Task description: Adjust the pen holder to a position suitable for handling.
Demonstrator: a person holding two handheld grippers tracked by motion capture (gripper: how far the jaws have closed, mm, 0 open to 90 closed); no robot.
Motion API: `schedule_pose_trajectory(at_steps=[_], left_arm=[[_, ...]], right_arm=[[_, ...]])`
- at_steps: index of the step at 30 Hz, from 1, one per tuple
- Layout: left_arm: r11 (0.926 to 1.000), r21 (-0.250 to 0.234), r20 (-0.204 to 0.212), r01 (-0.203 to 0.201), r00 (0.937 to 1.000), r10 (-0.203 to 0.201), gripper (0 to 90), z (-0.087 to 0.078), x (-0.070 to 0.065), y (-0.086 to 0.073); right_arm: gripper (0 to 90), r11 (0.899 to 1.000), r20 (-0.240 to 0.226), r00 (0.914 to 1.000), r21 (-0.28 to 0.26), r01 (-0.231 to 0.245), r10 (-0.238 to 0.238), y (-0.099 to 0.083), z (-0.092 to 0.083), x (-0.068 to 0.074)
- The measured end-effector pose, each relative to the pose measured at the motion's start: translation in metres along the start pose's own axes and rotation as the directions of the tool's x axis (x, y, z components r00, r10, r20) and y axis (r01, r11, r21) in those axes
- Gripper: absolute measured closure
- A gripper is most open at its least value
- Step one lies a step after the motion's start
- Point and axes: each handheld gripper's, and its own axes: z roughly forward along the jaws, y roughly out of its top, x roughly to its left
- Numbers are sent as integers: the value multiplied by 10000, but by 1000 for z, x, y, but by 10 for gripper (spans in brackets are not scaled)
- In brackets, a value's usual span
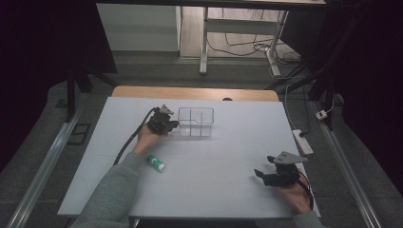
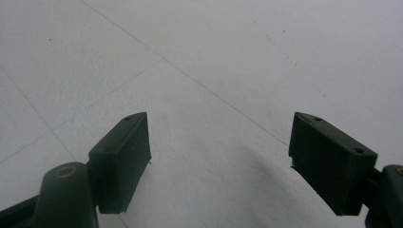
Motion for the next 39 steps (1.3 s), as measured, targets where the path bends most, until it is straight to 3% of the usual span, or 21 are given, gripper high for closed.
schedule_pose_trajectory(at_steps=[17, 21, 28, 33, 36, 39], left_arm=[[9998, -25, 127, -176, 9998, 176, 876, 6, -6, 4], [9997, -69, -96, -244, 9997, 243, 886, -1, -2, 1], [9988, -427, -105, -232, 9997, 228, 882, -27, 1, -5], [9970, -766, 142, 98, 9999, -88, 772, -47, 3, -9], [9979, -634, 52, -109, 9999, 112, 693, -52, 0, -9], [9985, -482, 235, -252, 9994, 264, 637, -56, -2, -9]], right_arm=[[212, 10000, 21, 10000, -30, 23, -23, 0, -1, 0], [214, 9999, 10, 10000, -158, -5, 5, 1, -2, 0], [216, 9997, -34, 10000, -218, -88, 87, 1, -1, -3], [216, 9995, -80, 9999, -300, -137, 135, 2, 0, -3], [216, 9995, -90, 9999, -285, -133, 130, 2, -1, -3], [216, 9995, -126, 9999, -298, -97, 93, 2, -1, -2]])
